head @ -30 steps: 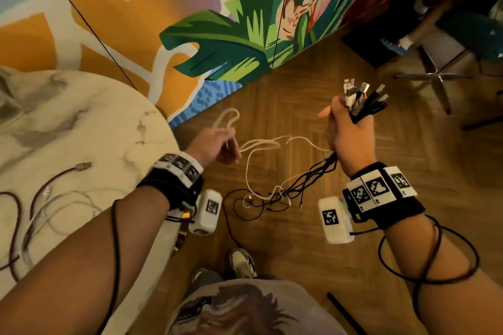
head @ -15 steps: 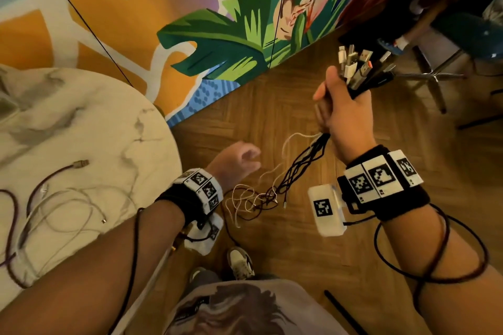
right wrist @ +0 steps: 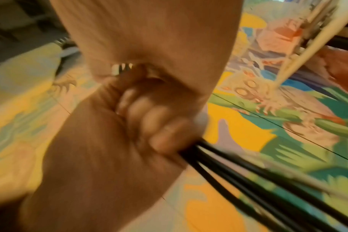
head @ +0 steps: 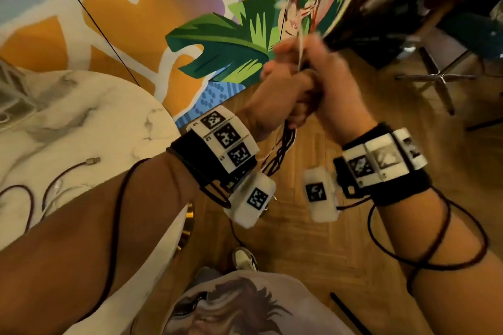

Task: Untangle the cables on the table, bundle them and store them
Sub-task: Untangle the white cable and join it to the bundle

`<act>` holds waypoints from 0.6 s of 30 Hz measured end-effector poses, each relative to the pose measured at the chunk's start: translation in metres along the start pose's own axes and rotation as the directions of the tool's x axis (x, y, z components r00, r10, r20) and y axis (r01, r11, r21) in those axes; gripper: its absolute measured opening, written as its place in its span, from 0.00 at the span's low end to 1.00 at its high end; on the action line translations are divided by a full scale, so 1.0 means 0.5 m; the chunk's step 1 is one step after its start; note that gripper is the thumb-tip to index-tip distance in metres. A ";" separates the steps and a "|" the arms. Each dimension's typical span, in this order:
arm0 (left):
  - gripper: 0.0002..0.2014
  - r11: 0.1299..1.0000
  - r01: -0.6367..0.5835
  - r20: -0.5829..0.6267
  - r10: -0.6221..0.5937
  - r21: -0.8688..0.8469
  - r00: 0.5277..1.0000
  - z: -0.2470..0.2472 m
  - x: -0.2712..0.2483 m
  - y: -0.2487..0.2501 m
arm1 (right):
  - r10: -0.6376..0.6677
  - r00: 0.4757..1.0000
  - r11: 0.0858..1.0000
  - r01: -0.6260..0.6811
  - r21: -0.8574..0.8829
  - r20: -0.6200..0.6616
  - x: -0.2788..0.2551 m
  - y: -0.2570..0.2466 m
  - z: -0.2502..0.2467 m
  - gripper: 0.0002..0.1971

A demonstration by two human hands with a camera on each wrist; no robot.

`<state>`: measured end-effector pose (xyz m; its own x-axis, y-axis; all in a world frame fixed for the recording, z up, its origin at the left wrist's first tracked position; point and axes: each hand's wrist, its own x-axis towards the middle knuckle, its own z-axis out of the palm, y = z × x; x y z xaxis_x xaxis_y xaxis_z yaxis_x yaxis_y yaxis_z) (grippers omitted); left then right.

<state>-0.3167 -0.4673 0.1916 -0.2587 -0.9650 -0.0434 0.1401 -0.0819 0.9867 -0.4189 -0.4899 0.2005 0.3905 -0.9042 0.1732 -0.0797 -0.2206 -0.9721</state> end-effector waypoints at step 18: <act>0.18 0.213 -0.168 0.066 0.418 0.963 0.906 -0.086 -0.042 0.148 | 0.618 0.778 0.678 -0.601 -0.423 -0.114 -0.070 0.363 0.035 0.17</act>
<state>-0.2599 -0.4641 0.2590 -0.2388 -0.8920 0.3837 -0.8465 0.3849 0.3678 -0.4310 -0.4921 0.0155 0.1502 -0.8814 -0.4479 -0.6765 0.2388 -0.6966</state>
